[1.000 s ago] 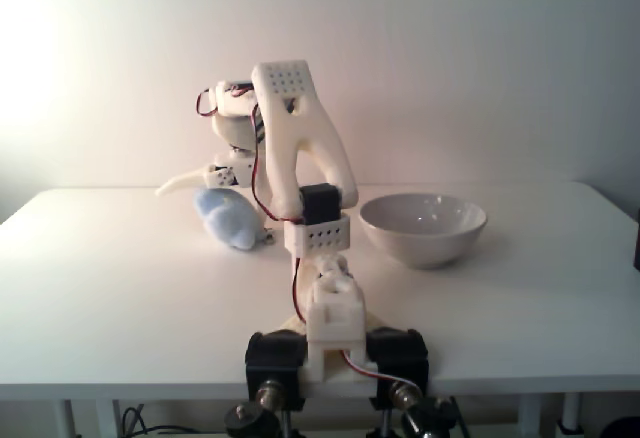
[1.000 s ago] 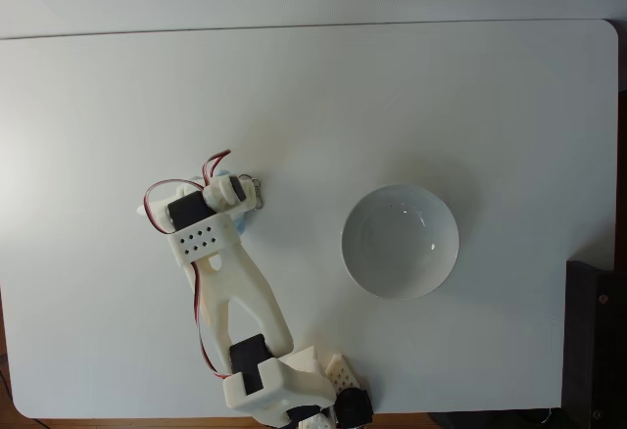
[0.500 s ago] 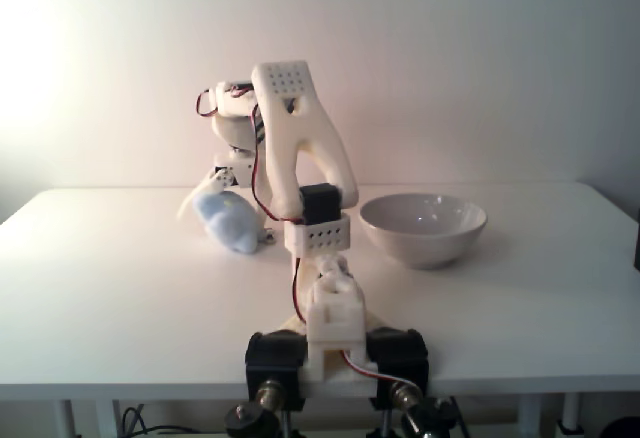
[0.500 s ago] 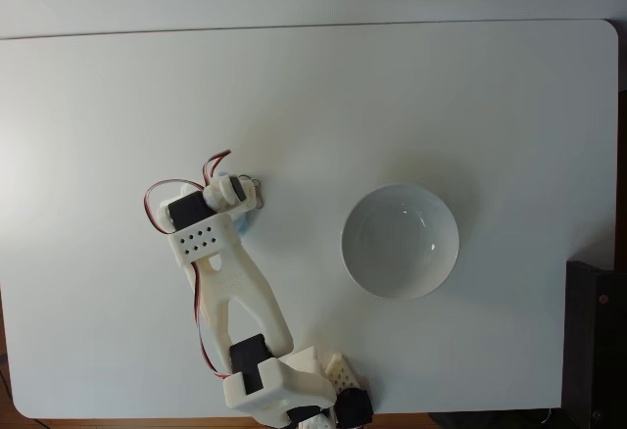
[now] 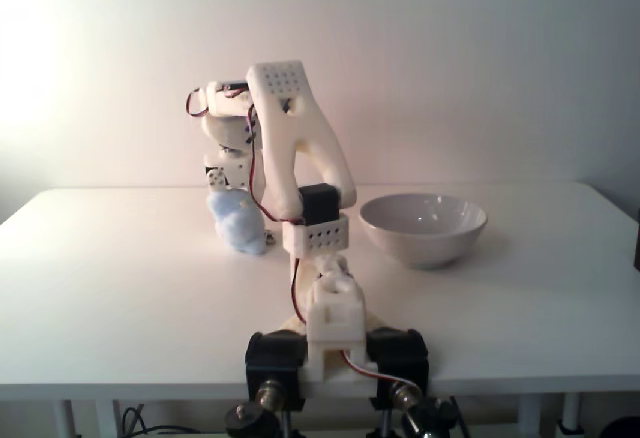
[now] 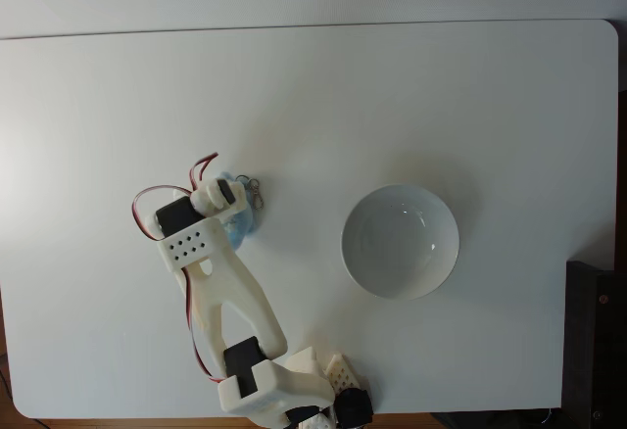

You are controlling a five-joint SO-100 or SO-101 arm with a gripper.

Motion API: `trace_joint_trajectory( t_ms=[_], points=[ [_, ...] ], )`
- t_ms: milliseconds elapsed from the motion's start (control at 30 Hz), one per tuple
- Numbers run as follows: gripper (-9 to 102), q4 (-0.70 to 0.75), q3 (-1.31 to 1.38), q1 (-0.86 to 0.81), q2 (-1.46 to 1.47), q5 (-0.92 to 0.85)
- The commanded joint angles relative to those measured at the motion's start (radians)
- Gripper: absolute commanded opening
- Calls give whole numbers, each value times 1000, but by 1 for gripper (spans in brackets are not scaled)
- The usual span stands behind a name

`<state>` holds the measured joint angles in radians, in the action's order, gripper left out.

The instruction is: Grasp a skyblue doll and put it into the bowl.

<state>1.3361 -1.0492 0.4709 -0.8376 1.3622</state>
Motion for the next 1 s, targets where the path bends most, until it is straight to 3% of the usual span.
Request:
trace_joint_trajectory(
  t_ms=[0,300,667,967],
  points=[
    [0,-11,-17,25,8,-2],
    [0,-2,-18,23,-91,-3],
    [0,8,-34,9,-426,-3],
    [0,130,-21,0,-637,-3]
  ],
)
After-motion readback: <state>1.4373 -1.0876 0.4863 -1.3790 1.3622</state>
